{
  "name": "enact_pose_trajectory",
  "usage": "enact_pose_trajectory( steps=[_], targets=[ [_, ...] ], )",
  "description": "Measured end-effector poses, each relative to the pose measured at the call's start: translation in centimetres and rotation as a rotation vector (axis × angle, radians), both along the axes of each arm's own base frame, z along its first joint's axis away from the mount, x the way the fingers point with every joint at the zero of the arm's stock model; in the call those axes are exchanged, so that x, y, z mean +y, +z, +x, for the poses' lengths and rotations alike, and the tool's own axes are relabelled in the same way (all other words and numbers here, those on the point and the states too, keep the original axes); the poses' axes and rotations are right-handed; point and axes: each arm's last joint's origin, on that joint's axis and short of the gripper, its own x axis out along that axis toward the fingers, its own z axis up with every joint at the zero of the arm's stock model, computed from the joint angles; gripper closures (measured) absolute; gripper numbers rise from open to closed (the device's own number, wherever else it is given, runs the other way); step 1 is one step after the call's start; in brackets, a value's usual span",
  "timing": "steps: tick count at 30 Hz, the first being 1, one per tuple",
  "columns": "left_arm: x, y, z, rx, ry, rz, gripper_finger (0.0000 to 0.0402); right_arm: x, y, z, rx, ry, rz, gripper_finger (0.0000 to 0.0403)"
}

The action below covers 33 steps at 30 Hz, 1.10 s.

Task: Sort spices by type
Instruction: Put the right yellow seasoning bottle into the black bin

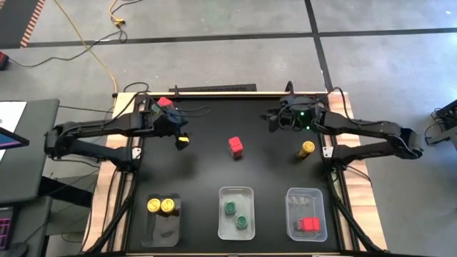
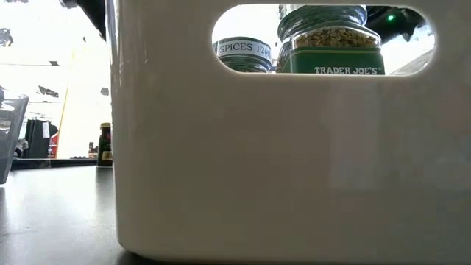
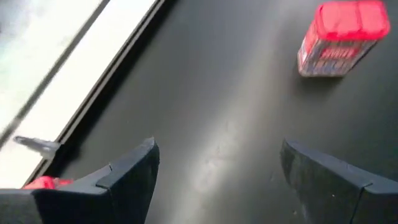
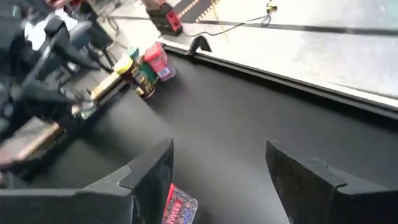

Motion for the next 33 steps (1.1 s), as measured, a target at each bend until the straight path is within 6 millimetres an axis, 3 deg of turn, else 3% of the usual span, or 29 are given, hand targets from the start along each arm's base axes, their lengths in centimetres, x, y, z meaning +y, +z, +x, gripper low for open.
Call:
enact_pose_trajectory(
  steps=[7,11,19,24,29,33],
  targets=[
    [0.7,0.7,0.4,-0.119,0.058,0.005,0.0082,0.1,0.3,0.3,0.047,0.048,-0.076,0.0123],
    [1.0,0.8,0.2,-0.107,0.159,0.067,0.0082,0.2,2.0,0.0,0.152,0.083,-0.103,0.0123],
    [1.0,0.8,0.2,-0.121,0.183,0.062,0.0082,0.7,4.2,-1.0,0.348,0.129,-0.072,0.0123],
    [0.9,0.8,0.2,-0.142,0.201,0.037,0.0082,0.9,3.9,-1.3,0.405,0.157,-0.086,0.0123],
    [0.5,0.7,0.5,-0.129,0.03,-0.029,0.0082,1.0,3.6,-1.6,0.454,0.162,-0.062,0.0123],
    [0.3,0.6,0.6,-0.127,-0.009,-0.05,0.0082,1.2,3.0,-2.2,0.512,0.134,0.016,0.0123]
  ],
)
